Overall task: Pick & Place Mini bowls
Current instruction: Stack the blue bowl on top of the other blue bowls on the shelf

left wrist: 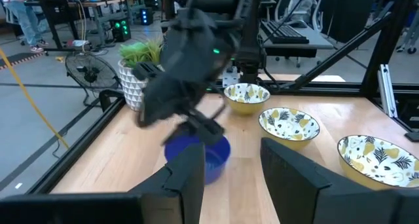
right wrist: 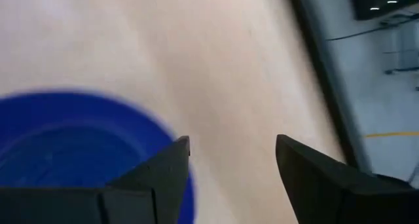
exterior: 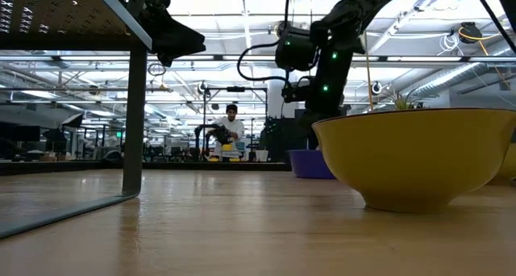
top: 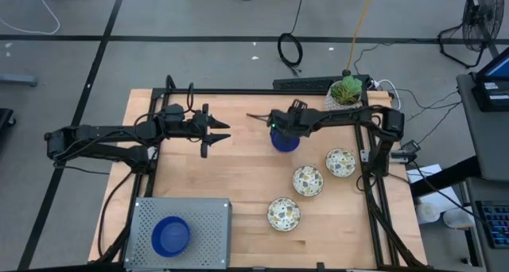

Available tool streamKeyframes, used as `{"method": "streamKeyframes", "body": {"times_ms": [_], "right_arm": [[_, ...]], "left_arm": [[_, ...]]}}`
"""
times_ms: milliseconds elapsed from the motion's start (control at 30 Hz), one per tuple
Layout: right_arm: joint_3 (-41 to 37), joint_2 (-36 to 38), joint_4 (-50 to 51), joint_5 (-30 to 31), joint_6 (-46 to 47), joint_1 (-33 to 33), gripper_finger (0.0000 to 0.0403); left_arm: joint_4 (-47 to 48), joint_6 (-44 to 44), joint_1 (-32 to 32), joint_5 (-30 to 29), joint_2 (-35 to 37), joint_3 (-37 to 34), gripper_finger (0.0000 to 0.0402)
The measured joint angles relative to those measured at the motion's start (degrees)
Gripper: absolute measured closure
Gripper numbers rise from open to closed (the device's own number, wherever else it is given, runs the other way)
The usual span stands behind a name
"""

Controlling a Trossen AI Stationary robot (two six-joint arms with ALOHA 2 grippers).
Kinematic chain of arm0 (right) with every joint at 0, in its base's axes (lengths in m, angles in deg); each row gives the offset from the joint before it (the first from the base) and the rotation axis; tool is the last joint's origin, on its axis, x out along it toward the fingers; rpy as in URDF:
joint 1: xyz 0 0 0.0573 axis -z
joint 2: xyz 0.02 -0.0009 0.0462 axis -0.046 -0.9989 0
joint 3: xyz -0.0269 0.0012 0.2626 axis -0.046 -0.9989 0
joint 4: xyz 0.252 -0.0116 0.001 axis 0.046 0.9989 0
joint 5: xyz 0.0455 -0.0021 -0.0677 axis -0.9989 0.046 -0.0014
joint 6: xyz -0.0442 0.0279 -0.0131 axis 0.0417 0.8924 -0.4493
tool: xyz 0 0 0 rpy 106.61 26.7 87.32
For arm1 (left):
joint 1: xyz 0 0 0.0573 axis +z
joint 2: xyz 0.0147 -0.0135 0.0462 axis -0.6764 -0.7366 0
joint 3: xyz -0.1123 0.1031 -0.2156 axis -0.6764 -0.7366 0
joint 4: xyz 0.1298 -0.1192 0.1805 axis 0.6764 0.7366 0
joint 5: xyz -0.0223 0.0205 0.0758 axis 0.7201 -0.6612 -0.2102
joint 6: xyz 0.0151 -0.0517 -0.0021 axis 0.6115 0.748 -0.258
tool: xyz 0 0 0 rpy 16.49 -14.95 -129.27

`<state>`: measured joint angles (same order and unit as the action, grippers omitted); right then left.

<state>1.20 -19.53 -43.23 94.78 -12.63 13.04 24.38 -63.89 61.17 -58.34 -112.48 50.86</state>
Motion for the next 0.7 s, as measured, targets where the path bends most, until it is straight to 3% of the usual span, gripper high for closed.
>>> {"method": "streamKeyframes", "body": {"times_ms": [200, 400, 700], "right_arm": [[-0.09, 5.30, 5.95, -3.92, 3.08, 1.78, 0.0191], [-2.29, 11.57, 8.12, -19.21, 9.38, 4.69, 0.0191], [-11.88, 12.65, 1.15, -19.59, 13.05, 4.62, 0.0191]], "left_arm": [[0.37, -0.13, 0.00, 0.00, 0.00, 0.00, 0.0252], [0.37, -0.38, 0.02, -0.02, 0.00, 0.00, 0.0252], [0.37, -1.20, 0.02, -0.02, 0.00, 0.00, 0.0252]]}}
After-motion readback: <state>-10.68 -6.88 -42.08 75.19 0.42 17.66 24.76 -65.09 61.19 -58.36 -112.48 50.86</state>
